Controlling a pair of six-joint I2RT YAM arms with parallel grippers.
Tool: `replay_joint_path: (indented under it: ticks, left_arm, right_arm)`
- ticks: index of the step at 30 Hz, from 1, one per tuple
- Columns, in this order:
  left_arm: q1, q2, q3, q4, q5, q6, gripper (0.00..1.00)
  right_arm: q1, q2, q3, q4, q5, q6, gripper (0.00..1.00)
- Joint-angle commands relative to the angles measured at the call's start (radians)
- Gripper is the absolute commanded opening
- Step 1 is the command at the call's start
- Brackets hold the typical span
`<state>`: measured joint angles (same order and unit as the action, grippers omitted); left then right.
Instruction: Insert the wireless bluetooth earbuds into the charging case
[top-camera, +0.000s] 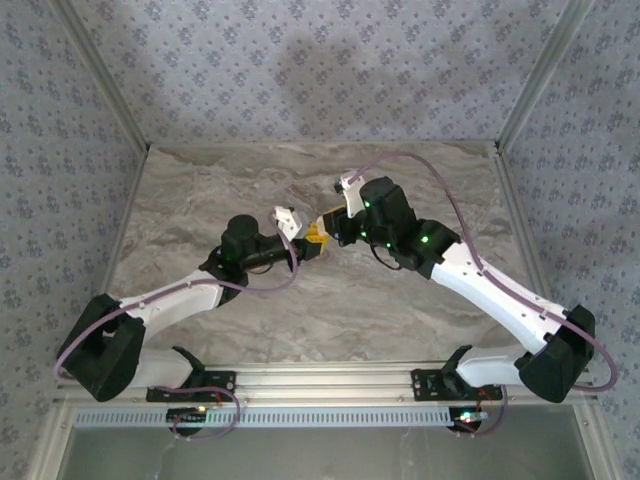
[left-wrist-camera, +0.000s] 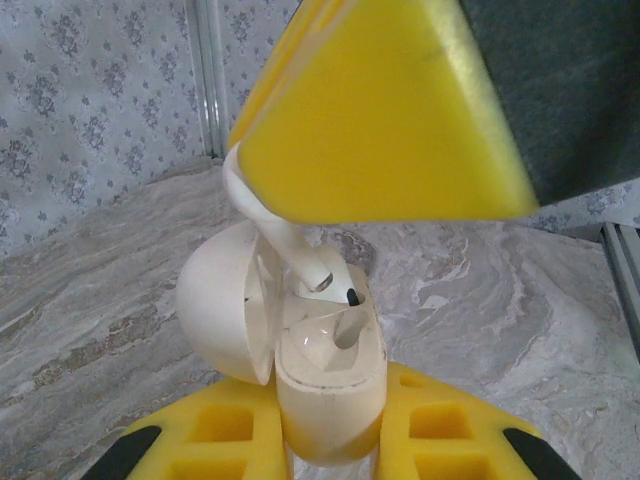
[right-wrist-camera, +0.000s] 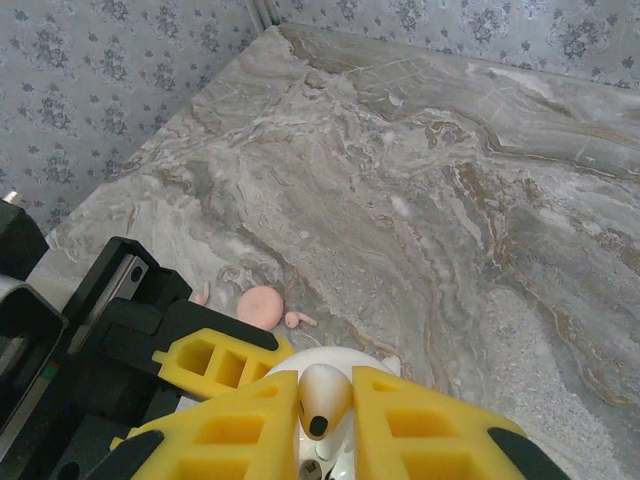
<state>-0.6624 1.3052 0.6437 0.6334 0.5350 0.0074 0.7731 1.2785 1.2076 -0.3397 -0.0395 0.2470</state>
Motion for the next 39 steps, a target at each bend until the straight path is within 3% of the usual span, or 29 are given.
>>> replay_joint_path:
  ticks: [1, 39]
  left_arm:
    - [-0.001, 0.0, 0.018, 0.063, 0.007, -0.028, 0.14]
    - [0.008, -0.043, 0.047, 0.036, -0.021, -0.057, 0.14]
  right_arm:
    - [0.009, -0.025, -0.006, 0.004, 0.014, 0.007, 0.19]
    - [0.018, -0.048, -0.031, -0.033, 0.0, -0.021, 0.19]
